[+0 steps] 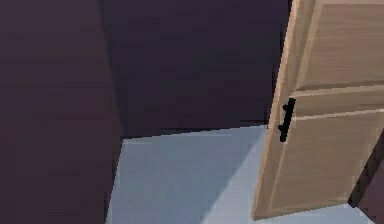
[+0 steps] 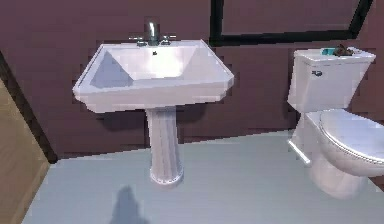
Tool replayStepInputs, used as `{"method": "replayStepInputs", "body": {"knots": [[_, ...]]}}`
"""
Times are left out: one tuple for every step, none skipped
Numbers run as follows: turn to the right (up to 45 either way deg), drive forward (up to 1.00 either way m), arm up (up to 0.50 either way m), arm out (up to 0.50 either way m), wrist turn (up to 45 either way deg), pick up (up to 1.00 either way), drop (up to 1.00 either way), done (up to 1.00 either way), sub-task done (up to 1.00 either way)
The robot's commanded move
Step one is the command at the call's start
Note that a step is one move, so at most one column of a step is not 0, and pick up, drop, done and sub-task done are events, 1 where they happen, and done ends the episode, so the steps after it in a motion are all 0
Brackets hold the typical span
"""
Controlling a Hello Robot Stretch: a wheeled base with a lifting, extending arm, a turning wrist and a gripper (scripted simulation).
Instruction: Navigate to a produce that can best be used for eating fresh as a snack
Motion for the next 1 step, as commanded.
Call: {"method": "replayStepInputs", "body": {"knots": [[0.0,1.0,0.0,0.0,0.0,0.0,0.0,0.0,0.0]]}}
